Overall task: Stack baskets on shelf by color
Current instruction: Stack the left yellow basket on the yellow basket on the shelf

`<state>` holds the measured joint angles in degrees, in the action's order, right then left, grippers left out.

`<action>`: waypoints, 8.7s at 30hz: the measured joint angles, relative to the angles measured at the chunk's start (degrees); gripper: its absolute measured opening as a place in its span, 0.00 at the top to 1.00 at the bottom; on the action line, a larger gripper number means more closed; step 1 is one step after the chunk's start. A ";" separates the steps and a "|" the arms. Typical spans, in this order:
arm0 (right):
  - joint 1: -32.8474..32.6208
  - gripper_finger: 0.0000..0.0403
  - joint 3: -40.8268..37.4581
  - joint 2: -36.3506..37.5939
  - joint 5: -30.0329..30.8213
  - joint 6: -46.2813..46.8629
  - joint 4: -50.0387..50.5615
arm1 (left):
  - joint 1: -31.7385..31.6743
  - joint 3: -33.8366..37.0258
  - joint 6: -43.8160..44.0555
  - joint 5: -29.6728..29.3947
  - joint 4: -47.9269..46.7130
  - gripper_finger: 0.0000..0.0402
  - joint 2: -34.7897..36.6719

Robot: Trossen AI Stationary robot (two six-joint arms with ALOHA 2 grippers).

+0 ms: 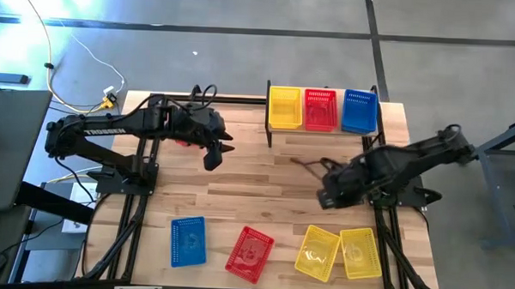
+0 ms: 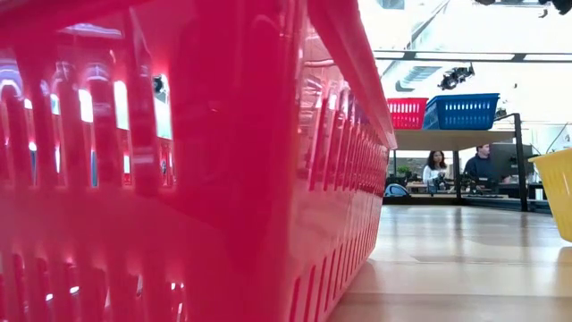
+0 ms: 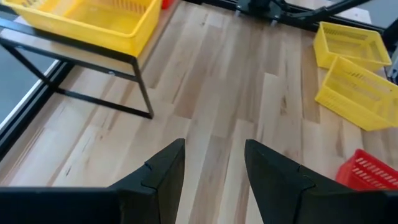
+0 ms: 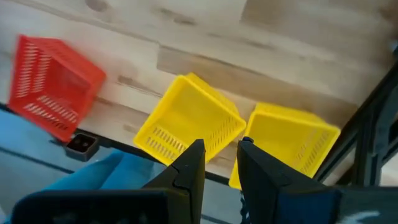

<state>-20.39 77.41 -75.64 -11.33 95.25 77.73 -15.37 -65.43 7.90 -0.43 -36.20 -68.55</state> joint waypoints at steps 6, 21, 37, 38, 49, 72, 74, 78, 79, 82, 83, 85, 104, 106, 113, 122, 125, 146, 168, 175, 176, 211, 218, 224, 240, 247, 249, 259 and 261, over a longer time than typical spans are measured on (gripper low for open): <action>-6.25 0.80 0.00 -5.03 -0.19 8.16 -2.56 | 2.32 0.00 0.00 0.01 -0.01 0.61 0.00; -18.43 0.80 0.00 -16.19 -1.13 25.53 -11.42 | 7.32 0.00 0.87 -0.01 -0.01 0.61 0.00; -23.92 0.80 0.00 -25.45 -0.90 35.94 -17.52 | 10.70 0.00 0.90 -0.01 0.01 0.61 0.00; -23.97 0.80 0.00 -26.25 -0.90 35.88 -17.63 | 10.86 0.00 0.90 -0.01 0.01 0.61 0.00; -23.92 0.80 -0.02 -32.07 -2.28 35.87 -19.46 | 12.17 0.00 0.92 -0.01 0.01 0.61 0.00; -23.92 0.80 2.40 -32.74 -2.37 35.66 -17.36 | 12.17 0.00 0.94 -0.01 0.01 0.61 0.00; -23.90 0.80 2.40 -32.74 -2.32 35.66 -16.63 | 12.15 0.00 0.92 -0.01 0.01 0.61 0.00; -23.90 0.80 2.40 -33.26 -2.26 35.66 -15.72 | 12.17 0.00 1.01 -0.01 0.01 0.61 0.00; -23.90 0.80 2.40 -33.50 -2.24 35.66 -15.79 | 12.17 0.00 0.97 -0.01 0.02 0.61 0.00; -23.90 0.80 2.40 -34.25 -2.21 35.66 -15.88 | 12.17 0.00 1.03 -0.01 0.01 0.61 0.00; -23.90 0.80 2.40 -34.52 -2.19 35.66 -15.97 | 12.16 0.00 0.97 -0.01 0.03 0.61 0.00; -23.89 0.80 2.38 -34.85 -2.18 35.61 -16.12 | 12.16 0.00 0.94 -0.01 0.02 0.61 0.00; -19.54 0.99 2.93 -34.37 6.29 33.17 -14.26 | 14.34 0.00 0.92 -0.23 0.04 0.61 0.00; -18.82 0.99 4.82 -34.07 9.37 32.52 -12.10 | 15.38 0.00 0.92 -0.55 0.04 0.61 0.00; -16.38 1.00 16.38 -33.87 18.85 31.73 5.40 | 19.55 0.00 -0.33 -7.37 0.04 0.61 0.00; -10.28 1.00 26.85 -33.70 40.11 24.08 11.91 | 23.55 0.00 -1.07 -16.95 0.08 0.61 0.00; -6.92 1.00 26.88 -33.81 42.91 19.48 11.09 | 24.71 0.00 -1.17 -19.86 0.11 0.61 0.00; 4.99 1.00 26.77 -33.81 53.74 -3.94 -10.12 | 32.09 -0.04 -5.85 -33.45 3.23 0.61 -7.35; 6.55 1.00 26.75 -33.81 54.60 -10.03 -17.92 | 32.45 -0.04 -16.94 -39.30 3.42 0.61 -17.72; 6.01 1.00 26.75 -33.81 53.38 -10.44 -19.33 | 32.41 -0.02 -17.62 -46.53 2.85 0.61 -19.38; 5.83 1.00 26.75 -33.81 53.51 -10.42 -19.34 | 32.35 -0.02 -17.61 -46.02 2.85 0.61 -19.54; 5.65 0.81 26.75 -33.58 55.23 -17.32 -21.97 | 32.39 -0.02 -19.04 -41.36 2.64 0.99 -19.47; 5.89 0.71 26.75 -30.60 54.91 -17.43 -17.00 | 32.25 0.00 -18.97 -38.27 3.15 1.00 -18.61; 5.89 0.71 26.77 -27.45 55.28 -21.88 -16.81 | 31.27 0.03 -18.64 -37.86 2.89 1.00 -17.67; 7.24 0.71 26.77 -17.36 58.04 -35.75 -16.08 | 21.32 -8.17 -24.06 -30.13 3.12 1.00 -16.44; 10.60 0.71 26.77 -13.02 59.53 -43.91 -16.01 | 11.91 -13.78 -28.02 -24.80 3.05 1.00 -16.44; 11.89 0.71 26.77 -11.99 59.48 -46.55 -15.99 | 9.06 -15.11 -28.56 -21.98 3.05 1.00 -16.44; 19.13 0.71 26.77 -9.29 59.12 -55.71 -15.82 | -4.47 -19.39 -29.15 -8.22 7.73 1.00 -16.46; 20.79 0.71 26.77 -9.01 59.05 -57.46 -15.81 | -6.62 -19.39 -29.14 -5.39 10.44 1.00 -16.46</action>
<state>0.40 104.18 -84.65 47.72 37.79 61.92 -21.99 -84.82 -21.23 -5.82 -25.76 -85.01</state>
